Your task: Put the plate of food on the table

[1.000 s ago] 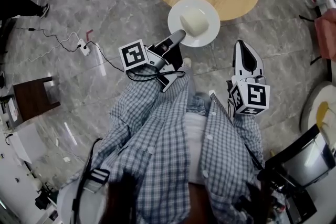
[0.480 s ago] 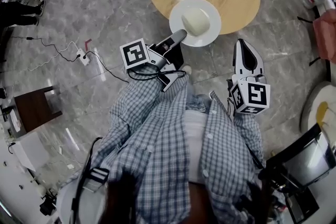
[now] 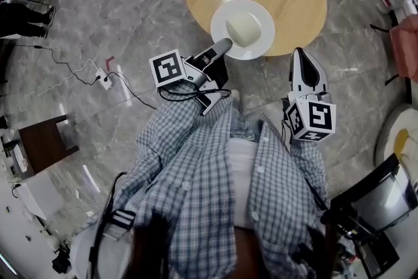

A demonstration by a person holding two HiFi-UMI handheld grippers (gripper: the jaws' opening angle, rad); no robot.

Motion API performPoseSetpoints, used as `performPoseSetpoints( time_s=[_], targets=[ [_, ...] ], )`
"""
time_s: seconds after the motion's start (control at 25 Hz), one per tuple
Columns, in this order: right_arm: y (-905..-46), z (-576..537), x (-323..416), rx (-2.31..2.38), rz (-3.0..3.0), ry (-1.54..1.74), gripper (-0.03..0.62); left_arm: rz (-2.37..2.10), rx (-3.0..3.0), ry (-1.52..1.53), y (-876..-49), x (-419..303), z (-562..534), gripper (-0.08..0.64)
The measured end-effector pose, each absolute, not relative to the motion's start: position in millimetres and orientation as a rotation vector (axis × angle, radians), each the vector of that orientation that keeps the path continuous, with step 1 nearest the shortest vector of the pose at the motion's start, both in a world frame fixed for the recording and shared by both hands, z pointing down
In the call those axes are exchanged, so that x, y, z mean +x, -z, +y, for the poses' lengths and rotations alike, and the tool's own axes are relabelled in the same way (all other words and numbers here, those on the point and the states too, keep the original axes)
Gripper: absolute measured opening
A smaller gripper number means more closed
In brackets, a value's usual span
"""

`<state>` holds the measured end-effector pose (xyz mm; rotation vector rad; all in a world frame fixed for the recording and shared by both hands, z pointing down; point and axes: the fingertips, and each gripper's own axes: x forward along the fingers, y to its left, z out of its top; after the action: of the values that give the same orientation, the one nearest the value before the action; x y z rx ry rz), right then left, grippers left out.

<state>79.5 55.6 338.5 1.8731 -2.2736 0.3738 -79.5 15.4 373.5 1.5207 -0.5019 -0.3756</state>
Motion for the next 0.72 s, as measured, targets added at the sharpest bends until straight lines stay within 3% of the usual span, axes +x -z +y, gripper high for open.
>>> performPoseSetpoints(
  time_s=[0.44,0.72],
  targets=[
    [-346.3,50.1,84.1,1.899,-2.266,-0.395,0.008,-0.476,1.528,0.372,-384.3,-71.8,2.4,0.028],
    [-351.4,42.7,56.6,1.698,-2.438,-0.653,0.008,-0.481,1.517,0.383,-383.1,-71.9,2.0,0.028]
  ],
)
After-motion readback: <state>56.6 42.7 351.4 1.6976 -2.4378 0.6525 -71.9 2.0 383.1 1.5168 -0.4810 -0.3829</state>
